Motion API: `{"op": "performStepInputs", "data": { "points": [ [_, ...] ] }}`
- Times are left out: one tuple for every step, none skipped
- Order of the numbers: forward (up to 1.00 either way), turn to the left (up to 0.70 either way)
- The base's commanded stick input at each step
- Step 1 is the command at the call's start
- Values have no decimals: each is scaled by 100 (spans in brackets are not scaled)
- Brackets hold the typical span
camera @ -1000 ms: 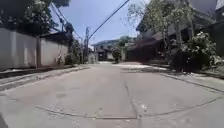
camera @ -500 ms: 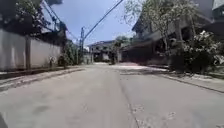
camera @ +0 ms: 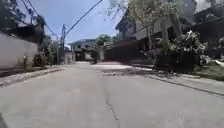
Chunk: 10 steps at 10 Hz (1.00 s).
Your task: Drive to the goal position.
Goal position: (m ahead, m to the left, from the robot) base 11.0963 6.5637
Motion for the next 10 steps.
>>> {"op": "performStepInputs", "data": {
  "points": [
    [100, -39],
    [100, -5],
    [100, 1],
    [100, 1],
    [100, 1],
    [100, 1],
    [100, 1],
    [100, 1],
    [100, 1],
    [100, 1]
  ]
}}
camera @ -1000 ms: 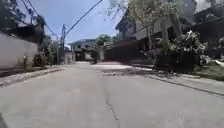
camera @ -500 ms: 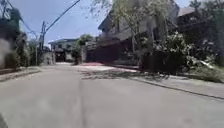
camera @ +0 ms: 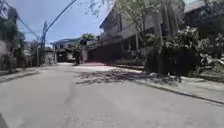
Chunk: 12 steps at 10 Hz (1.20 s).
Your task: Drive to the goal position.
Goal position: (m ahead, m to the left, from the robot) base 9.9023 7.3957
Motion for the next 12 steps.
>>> {"op": "performStepInputs", "data": {
  "points": [
    [100, 15],
    [100, 41],
    [100, 41],
    [100, 41],
    [100, 41],
    [100, 41],
    [100, 41],
    [100, 23],
    [100, 1],
    [100, 1],
    [100, 1],
    [100, 1]
  ]
}}
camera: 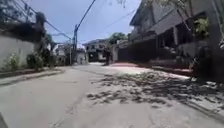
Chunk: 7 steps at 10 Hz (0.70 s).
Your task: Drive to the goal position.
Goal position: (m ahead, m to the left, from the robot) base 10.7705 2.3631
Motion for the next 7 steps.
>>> {"op": "performStepInputs", "data": {
  "points": [
    [100, 1],
    [100, 1],
    [100, 1],
    [100, 1],
    [100, 1],
    [100, 1],
    [100, 1]
  ]
}}
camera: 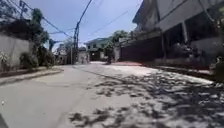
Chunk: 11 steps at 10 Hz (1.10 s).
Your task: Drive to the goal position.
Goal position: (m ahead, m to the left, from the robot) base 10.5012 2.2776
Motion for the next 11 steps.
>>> {"op": "performStepInputs", "data": {
  "points": [
    [100, 1],
    [100, 1],
    [100, 1],
    [100, 1],
    [100, 1],
    [100, 1],
    [100, 1],
    [100, 1],
    [100, 1],
    [100, 1],
    [100, 1]
  ]
}}
